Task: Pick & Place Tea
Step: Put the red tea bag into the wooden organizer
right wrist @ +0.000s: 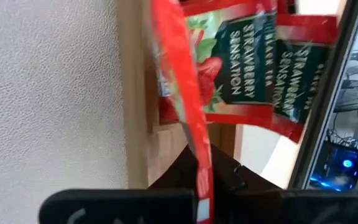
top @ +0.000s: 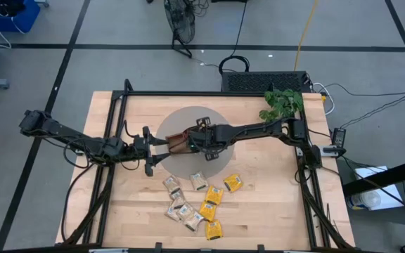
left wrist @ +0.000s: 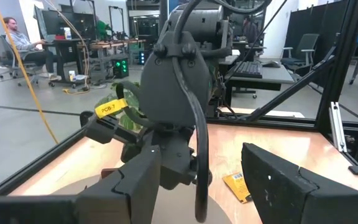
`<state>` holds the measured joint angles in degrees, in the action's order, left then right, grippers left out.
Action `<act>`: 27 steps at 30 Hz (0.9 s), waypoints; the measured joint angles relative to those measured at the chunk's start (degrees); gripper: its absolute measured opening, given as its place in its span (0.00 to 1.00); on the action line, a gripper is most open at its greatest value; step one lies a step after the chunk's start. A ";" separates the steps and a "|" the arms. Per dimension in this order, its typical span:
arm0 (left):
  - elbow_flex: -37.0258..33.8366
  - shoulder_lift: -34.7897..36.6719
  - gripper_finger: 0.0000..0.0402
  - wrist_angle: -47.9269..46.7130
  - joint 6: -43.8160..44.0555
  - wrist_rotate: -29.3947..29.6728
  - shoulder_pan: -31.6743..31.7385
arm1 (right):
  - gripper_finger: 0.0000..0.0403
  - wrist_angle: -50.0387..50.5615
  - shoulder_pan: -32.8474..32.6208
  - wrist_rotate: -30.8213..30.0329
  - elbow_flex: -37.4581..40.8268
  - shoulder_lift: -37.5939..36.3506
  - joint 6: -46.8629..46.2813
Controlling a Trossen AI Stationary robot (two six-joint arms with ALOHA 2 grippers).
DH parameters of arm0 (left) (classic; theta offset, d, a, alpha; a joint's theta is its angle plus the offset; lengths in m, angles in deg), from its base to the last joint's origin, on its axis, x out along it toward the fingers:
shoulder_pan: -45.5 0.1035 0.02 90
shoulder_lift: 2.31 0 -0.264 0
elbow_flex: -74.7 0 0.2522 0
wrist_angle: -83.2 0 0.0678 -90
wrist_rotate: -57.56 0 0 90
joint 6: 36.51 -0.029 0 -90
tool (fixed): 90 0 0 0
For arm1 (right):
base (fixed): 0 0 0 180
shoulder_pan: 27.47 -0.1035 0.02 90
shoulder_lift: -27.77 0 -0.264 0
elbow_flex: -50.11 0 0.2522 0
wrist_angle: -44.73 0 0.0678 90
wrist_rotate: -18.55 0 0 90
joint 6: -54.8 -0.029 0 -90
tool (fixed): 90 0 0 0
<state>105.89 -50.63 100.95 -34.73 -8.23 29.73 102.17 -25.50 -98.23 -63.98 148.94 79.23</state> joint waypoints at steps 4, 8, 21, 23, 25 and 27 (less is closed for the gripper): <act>0.00 0.00 0.56 0.00 0.00 0.00 -0.01 | 0.00 -0.30 -0.20 0.00 0.00 0.00 0.51; 0.00 0.00 0.56 0.00 0.00 0.00 0.00 | 0.00 -0.26 -0.20 0.68 0.00 0.00 -0.08; 0.00 0.00 0.56 0.04 0.00 0.00 0.00 | 0.00 -9.14 -0.01 15.10 3.11 -1.42 -4.44; 0.00 0.00 0.56 0.02 0.00 0.00 -0.02 | 0.00 -8.06 -0.05 10.00 3.21 -1.44 -4.49; 0.00 0.00 0.56 0.03 0.00 0.00 0.00 | 0.00 -8.27 -0.11 4.10 3.21 -1.44 -4.23; 0.00 0.00 0.56 0.01 0.00 0.00 -0.02 | 0.00 -7.87 -0.07 1.17 3.21 -1.44 -3.98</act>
<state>105.89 -50.63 100.96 -34.73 -8.23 29.71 94.30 -25.56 -97.06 -60.77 147.50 75.25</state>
